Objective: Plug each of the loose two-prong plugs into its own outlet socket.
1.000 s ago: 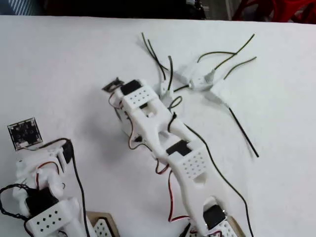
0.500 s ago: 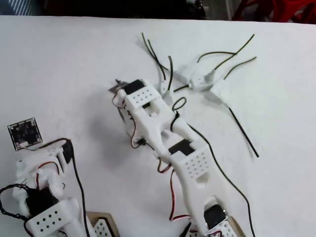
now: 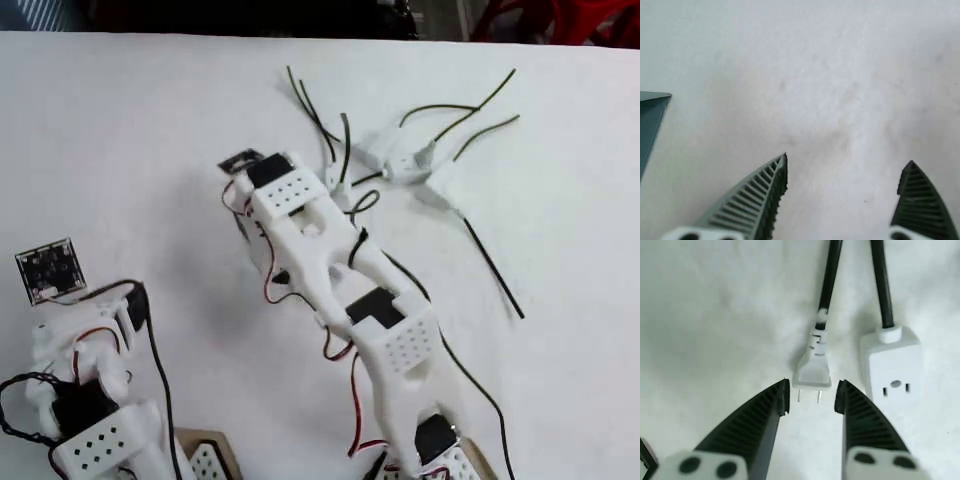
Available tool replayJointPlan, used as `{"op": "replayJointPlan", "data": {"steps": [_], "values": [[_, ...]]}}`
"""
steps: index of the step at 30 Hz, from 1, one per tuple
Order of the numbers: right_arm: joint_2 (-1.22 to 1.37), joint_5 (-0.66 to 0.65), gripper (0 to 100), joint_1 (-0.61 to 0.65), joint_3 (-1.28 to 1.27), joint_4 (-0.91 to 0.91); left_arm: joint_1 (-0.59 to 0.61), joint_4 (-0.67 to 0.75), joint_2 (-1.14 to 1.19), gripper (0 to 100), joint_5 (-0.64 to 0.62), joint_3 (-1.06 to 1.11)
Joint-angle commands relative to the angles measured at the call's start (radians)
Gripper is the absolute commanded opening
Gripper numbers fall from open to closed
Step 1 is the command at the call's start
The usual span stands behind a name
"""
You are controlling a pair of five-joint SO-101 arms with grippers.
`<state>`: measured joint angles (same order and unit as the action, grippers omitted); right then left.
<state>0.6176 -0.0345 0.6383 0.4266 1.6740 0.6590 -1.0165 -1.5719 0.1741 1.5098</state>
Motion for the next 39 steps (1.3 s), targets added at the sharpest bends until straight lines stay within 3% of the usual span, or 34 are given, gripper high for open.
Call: {"op": "replayJointPlan", "data": {"steps": [1,10,20,26,39], "values": [[-0.064,0.002,15.6,-0.016,0.028,0.012,0.005,0.023,-0.013,34,-0.003,-0.035],[-0.064,-0.057,15.2,-0.071,-0.144,-0.147,0.005,0.023,-0.013,34,-0.003,-0.035],[-0.001,-0.063,14.9,0.007,-0.192,-0.148,0.005,0.023,-0.013,34,-0.003,-0.035],[0.031,-0.063,1.3,0.005,-0.13,-0.134,0.005,0.023,-0.013,34,-0.003,-0.035],[0.031,-0.069,11.5,0.03,-0.048,-0.048,0.005,0.023,-0.013,34,-0.003,-0.035]]}}
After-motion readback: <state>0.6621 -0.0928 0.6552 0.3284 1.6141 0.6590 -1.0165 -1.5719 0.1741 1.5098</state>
